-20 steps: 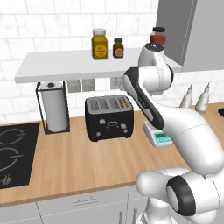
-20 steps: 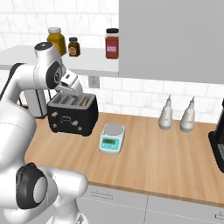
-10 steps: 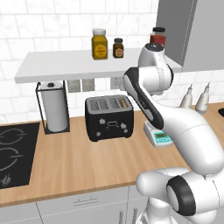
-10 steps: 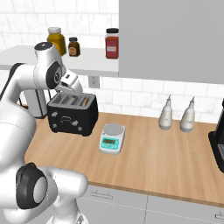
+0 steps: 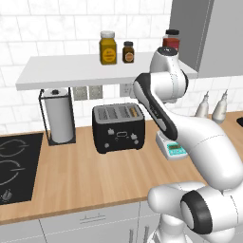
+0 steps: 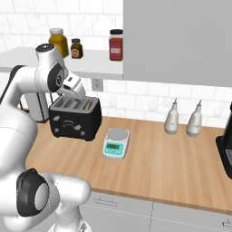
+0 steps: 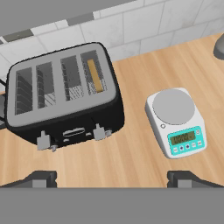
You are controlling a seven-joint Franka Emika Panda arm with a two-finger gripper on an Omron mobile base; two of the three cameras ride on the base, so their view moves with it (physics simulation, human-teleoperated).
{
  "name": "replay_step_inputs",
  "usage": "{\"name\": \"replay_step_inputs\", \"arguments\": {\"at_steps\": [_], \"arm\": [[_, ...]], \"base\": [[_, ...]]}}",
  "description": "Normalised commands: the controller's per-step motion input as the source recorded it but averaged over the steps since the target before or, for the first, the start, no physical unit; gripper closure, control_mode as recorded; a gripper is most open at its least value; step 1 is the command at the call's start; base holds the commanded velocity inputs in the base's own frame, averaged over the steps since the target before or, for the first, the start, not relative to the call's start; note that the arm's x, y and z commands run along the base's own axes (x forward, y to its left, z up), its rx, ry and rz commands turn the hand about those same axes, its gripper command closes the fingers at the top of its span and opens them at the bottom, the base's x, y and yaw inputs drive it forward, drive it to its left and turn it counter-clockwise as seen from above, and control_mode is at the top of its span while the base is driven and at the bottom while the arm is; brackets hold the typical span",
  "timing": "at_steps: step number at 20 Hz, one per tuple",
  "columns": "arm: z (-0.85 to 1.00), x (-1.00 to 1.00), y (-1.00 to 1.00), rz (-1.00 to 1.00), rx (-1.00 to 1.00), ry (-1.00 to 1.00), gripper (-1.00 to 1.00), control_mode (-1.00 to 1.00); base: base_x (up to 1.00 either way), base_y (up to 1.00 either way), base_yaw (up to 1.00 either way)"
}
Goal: Start the toaster. Once the lever pops up, take the bread to the plate on the dining counter.
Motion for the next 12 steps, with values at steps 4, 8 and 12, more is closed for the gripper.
{"name": "replay_step_inputs", "arguments": {"at_steps": [4, 8, 12], "arm": [[0.0, 0.0, 0.0, 0.0, 0.0, 0.0, -1.0, -1.0], [0.0, 0.0, 0.0, 0.0, 0.0, 0.0, -1.0, -1.0], [0.0, 0.0, 0.0, 0.0, 0.0, 0.0, -1.0, -1.0]], "base": [[0.0, 0.0, 0.0], [0.0, 0.0, 0.0], [0.0, 0.0, 0.0]]}}
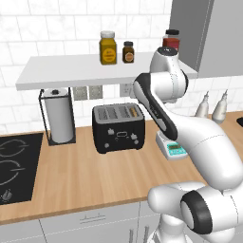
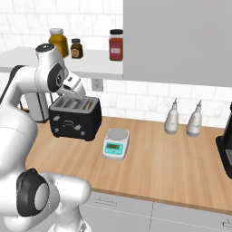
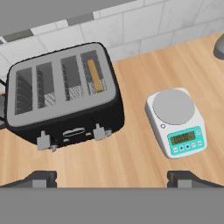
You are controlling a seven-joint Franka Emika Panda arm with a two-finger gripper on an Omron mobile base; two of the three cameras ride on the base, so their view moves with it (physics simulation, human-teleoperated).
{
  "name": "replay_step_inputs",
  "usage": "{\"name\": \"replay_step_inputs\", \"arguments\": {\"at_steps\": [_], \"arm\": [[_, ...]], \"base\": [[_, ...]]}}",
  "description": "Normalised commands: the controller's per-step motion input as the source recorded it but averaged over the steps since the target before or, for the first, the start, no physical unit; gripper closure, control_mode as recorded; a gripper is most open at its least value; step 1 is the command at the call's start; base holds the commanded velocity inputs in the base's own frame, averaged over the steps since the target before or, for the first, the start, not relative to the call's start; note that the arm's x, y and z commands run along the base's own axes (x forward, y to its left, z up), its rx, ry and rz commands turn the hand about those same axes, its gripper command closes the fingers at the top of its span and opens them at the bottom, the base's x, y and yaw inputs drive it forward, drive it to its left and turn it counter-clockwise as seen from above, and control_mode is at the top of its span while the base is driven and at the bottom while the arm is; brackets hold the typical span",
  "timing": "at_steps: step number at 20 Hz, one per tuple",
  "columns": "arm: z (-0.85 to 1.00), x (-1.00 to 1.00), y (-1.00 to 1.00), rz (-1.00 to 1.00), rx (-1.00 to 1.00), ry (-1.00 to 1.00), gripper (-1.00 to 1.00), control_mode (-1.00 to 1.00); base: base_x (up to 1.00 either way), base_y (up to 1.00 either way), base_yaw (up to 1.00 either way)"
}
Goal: Start the toaster. Once the lever pops up, take the bread to the plate on the dining counter.
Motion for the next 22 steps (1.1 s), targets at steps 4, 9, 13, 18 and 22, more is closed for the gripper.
{"name": "replay_step_inputs", "arguments": {"at_steps": [4, 9, 13, 18, 22], "arm": [[0.0, 0.0, 0.0, 0.0, 0.0, 0.0, -1.0, -1.0], [0.0, 0.0, 0.0, 0.0, 0.0, 0.0, -1.0, -1.0], [0.0, 0.0, 0.0, 0.0, 0.0, 0.0, -1.0, -1.0], [0.0, 0.0, 0.0, 0.0, 0.0, 0.0, -1.0, -1.0], [0.0, 0.0, 0.0, 0.0, 0.0, 0.0, -1.0, -1.0]], "base": [[0.0, 0.0, 0.0], [0.0, 0.0, 0.0], [0.0, 0.0, 0.0], [0.0, 0.0, 0.0], [0.0, 0.0, 0.0]]}}
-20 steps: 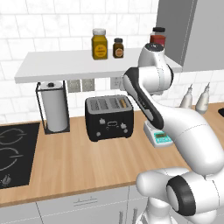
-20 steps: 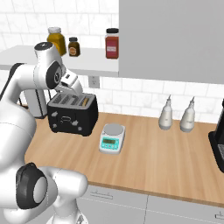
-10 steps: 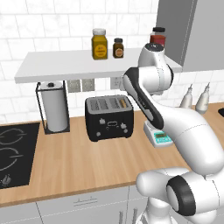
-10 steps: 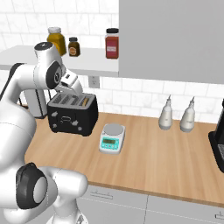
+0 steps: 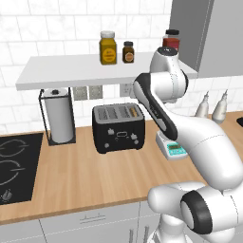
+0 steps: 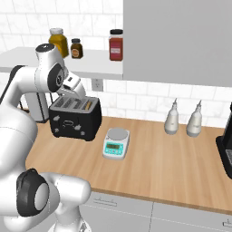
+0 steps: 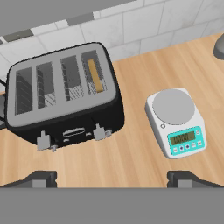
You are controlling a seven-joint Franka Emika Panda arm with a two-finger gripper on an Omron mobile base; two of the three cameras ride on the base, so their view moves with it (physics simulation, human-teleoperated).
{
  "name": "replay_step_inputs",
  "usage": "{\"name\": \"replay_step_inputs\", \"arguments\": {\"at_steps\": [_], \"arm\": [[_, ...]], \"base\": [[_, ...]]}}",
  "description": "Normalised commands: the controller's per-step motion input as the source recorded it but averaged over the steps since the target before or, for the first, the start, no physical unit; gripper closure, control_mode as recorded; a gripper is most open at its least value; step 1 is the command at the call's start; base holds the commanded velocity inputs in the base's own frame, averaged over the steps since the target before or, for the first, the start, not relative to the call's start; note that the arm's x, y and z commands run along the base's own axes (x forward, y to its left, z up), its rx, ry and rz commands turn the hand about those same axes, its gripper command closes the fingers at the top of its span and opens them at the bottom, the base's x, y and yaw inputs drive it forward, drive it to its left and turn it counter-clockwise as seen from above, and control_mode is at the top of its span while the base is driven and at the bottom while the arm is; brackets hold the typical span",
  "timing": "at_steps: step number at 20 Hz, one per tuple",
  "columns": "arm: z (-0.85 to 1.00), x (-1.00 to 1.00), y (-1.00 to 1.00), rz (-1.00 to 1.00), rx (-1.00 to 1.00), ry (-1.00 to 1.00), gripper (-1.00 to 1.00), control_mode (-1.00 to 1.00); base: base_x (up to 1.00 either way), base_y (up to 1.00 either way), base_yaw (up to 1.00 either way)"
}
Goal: Start the toaster. Once the lever pops up, take the bread to the plate on the dining counter.
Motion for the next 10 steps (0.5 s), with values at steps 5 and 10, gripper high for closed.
{"name": "replay_step_inputs", "arguments": {"at_steps": [5, 10], "arm": [[0.0, 0.0, 0.0, 0.0, 0.0, 0.0, -1.0, -1.0], [0.0, 0.0, 0.0, 0.0, 0.0, 0.0, -1.0, -1.0]], "base": [[0.0, 0.0, 0.0], [0.0, 0.0, 0.0]]}}
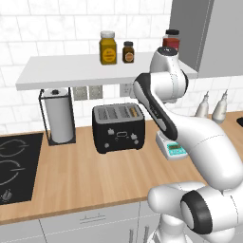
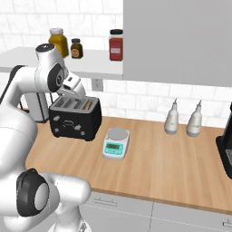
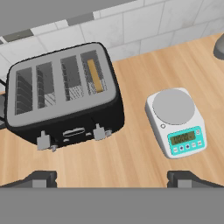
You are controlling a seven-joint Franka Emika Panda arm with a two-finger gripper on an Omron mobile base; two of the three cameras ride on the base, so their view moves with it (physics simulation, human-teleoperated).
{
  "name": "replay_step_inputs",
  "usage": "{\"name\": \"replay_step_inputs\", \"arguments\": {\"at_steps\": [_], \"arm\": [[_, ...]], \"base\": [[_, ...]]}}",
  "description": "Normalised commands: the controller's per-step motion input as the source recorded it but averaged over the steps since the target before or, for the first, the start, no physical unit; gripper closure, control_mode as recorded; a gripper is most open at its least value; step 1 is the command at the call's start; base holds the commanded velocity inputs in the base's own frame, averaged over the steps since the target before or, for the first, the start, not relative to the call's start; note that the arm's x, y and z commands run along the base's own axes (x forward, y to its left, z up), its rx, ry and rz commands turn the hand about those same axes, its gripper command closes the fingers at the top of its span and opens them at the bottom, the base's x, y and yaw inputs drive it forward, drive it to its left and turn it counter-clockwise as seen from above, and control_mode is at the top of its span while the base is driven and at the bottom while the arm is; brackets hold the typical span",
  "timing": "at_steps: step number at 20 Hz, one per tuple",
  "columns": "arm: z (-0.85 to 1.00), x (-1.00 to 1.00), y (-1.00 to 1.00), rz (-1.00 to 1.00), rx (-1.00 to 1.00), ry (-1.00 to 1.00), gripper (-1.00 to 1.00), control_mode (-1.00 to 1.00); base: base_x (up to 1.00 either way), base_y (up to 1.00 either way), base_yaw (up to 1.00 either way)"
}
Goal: Start the toaster. Once the lever pops up, take the bread to the plate on the dining counter.
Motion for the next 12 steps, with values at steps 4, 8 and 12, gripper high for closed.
{"name": "replay_step_inputs", "arguments": {"at_steps": [4, 8, 12], "arm": [[0.0, 0.0, 0.0, 0.0, 0.0, 0.0, -1.0, -1.0], [0.0, 0.0, 0.0, 0.0, 0.0, 0.0, -1.0, -1.0], [0.0, 0.0, 0.0, 0.0, 0.0, 0.0, -1.0, -1.0]], "base": [[0.0, 0.0, 0.0], [0.0, 0.0, 0.0], [0.0, 0.0, 0.0]]}}
